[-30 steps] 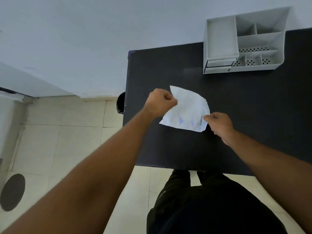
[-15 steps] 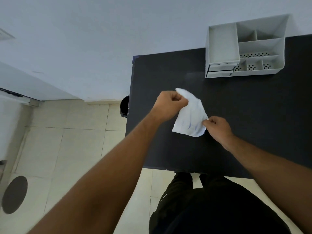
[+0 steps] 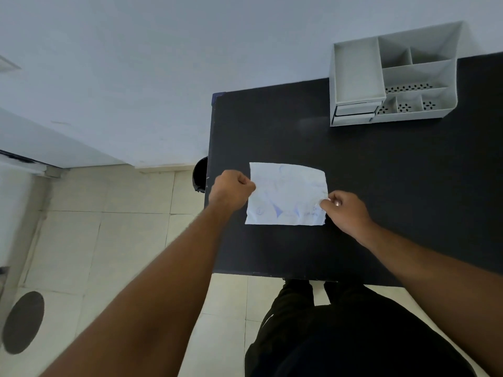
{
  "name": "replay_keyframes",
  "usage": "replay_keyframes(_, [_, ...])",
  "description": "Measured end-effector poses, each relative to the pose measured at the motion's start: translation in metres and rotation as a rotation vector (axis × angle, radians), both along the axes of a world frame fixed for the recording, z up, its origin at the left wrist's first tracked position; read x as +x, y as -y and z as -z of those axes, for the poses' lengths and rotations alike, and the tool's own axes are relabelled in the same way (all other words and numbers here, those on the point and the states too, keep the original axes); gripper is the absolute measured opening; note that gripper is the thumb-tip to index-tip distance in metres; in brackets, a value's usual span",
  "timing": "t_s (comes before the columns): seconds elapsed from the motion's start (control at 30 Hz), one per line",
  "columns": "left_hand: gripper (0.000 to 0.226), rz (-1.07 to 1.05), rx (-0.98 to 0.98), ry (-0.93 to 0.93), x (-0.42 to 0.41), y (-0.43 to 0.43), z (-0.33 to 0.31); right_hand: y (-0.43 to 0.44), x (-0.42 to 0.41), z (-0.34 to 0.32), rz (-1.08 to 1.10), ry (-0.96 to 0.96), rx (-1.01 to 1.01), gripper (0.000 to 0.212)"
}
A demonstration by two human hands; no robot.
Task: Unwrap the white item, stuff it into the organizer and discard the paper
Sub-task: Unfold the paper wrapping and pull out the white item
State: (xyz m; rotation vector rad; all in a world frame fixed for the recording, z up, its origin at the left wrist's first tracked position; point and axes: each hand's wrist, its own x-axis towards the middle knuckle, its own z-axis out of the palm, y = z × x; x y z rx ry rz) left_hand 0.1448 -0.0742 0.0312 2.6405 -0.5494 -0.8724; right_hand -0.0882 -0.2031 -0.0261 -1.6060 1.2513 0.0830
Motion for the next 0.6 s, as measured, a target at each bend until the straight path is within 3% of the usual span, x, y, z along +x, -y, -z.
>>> replay_keyframes(0.1, [0.027, -0.047, 0.013, 0.015, -0.008, -0.009, 0.006, -0.004, 0.001, 0.002, -0.031, 0.0, -0.003, 0.024])
replay_keyframes(0.23, [0.039, 0.073, -0.072, 0.089, -0.04, -0.013, 0.016, 0.0, 0.008, -0.004, -0.004, 0.087, 0.011, 0.037])
replay_keyframes(0.4, [0.053, 0.311, -0.094, 0.024, -0.078, 0.005, 0.039, 0.009, -0.002, 0.0, 0.157, 0.15, 0.155, 0.028])
replay_keyframes(0.6, [0.072, 0.454, -0.052, 0.064, -0.089, 0.033, 0.052, 0.029, 0.0, 0.023, 0.214, 0.056, 0.117, 0.023])
